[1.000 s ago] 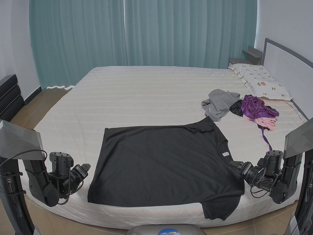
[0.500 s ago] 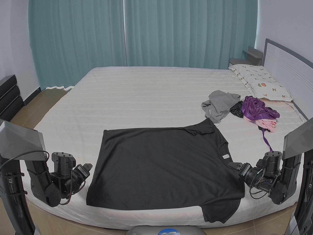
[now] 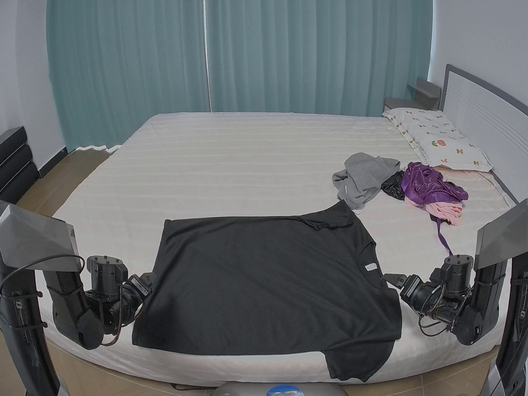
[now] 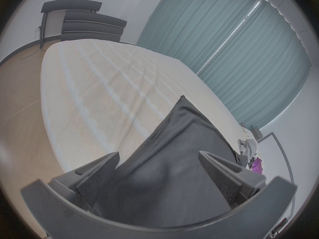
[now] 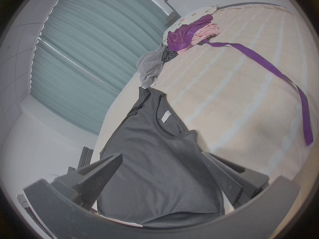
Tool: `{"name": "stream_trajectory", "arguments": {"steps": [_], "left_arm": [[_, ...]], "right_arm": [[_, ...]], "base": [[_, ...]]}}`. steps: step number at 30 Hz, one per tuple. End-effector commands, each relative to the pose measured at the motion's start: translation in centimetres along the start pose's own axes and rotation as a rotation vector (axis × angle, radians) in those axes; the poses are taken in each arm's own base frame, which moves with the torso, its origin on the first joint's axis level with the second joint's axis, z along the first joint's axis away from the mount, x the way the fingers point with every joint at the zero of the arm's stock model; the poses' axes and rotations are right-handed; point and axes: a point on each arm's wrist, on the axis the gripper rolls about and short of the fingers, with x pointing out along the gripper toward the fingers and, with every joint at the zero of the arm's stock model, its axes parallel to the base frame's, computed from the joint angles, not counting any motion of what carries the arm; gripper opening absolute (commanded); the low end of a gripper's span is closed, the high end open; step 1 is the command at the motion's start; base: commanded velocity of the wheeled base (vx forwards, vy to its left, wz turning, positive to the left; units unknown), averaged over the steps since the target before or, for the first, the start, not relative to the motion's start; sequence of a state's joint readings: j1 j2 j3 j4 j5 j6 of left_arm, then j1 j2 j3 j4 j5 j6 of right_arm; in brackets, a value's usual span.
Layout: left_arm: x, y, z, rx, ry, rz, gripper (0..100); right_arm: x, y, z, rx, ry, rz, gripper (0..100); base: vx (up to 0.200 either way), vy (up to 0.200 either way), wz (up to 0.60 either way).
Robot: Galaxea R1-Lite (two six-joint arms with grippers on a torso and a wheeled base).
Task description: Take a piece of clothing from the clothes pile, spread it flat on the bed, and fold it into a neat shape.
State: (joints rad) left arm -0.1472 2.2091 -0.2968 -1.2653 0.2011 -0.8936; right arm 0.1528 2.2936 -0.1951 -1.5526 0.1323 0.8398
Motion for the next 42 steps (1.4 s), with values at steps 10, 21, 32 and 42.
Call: {"name": "stream_trajectory", "arguments": {"steps": [10,21,32,42], "left_arm": [[0.3,-0.1,0.2,-0.035,-0.009,-0.005,100],[0.2,0.0,-0.1,-0.027,0.004,-0.003,100],[0.1,0.0,-0.2,-0.049,0.016,-0.009,100],[0.1,0.0,-0.5,-0.071,0.058,-0.029,100]], "right_arm": [[0.4,1.1,-0.8,-0.025,0.017,0.045,100],[1.8,2.3,-1.1,-0.049,0.018,0.094,100],[6.2,6.2,0.7,-0.076,0.029,0.127,100],[14.0,8.8,3.0,-0.059,0.091,0.049,100]], "base": [[0.0,0.0,0.0],[0.109,0.0,0.0],[0.0,0.0,0.0],[0.0,0.0,0.0]]}}
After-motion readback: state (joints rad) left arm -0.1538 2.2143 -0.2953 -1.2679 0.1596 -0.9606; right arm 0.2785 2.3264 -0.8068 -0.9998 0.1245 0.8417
